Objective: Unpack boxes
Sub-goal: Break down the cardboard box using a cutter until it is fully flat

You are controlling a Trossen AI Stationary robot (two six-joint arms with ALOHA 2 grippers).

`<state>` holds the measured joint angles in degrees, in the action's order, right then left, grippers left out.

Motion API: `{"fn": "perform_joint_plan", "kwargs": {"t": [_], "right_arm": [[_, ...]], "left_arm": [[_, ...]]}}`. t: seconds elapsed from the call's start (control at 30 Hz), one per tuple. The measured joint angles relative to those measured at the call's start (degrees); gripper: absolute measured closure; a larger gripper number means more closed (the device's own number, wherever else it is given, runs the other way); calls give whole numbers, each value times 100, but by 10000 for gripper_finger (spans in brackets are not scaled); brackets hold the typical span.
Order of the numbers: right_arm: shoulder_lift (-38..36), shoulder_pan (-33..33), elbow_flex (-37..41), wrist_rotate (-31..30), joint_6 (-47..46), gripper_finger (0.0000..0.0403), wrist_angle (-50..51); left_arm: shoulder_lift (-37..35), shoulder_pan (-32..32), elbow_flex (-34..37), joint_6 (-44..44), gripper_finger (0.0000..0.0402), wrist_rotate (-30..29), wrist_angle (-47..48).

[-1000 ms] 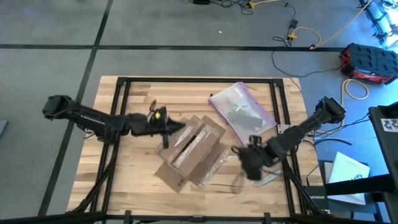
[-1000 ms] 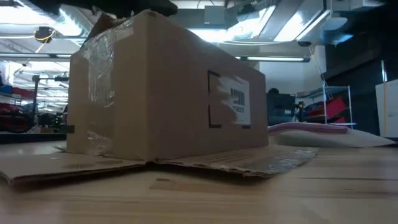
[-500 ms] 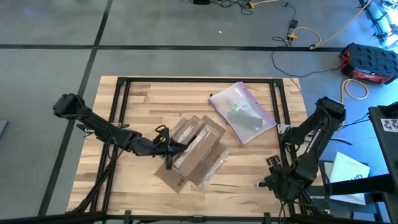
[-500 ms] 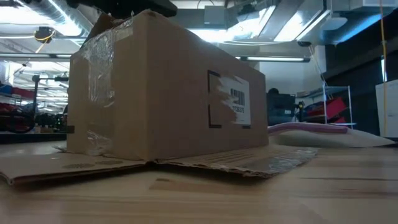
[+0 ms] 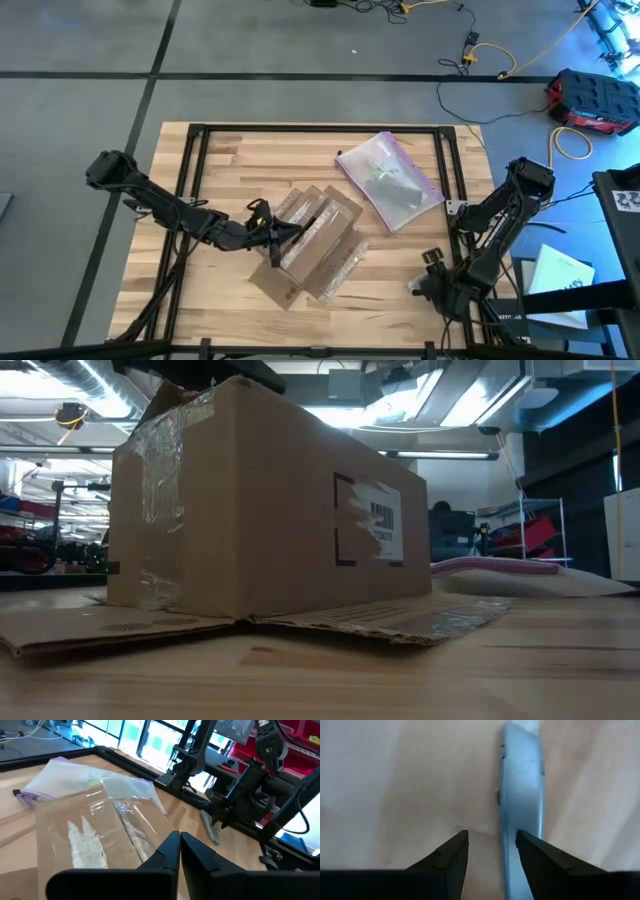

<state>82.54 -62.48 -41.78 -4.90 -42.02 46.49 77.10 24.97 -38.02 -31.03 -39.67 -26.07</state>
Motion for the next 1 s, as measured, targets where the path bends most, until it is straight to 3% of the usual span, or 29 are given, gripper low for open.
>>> {"fn": "perform_joint_plan", "kwargs": {"t": [0.23, 0.4, 0.73, 0.9, 1.0], "right_arm": [[13, -17, -169, 115, 3, 245, -86], [13, 30, -164, -351, -12, 245, -11], [0, 451, 508, -127, -133, 246, -958], [-9, 603, 516, 82, 48, 290, -1007], [9, 603, 452, 81, 102, 291, -958]], "left_arm": [[0, -22, 0, -36, 402, -31, 29], [0, -98, 0, -48, 402, -36, 29], [0, -315, 0, -50, 402, -34, 78], [0, -334, 0, -54, 402, -33, 113], [0, -333, 0, -89, 402, -31, 100]]}}
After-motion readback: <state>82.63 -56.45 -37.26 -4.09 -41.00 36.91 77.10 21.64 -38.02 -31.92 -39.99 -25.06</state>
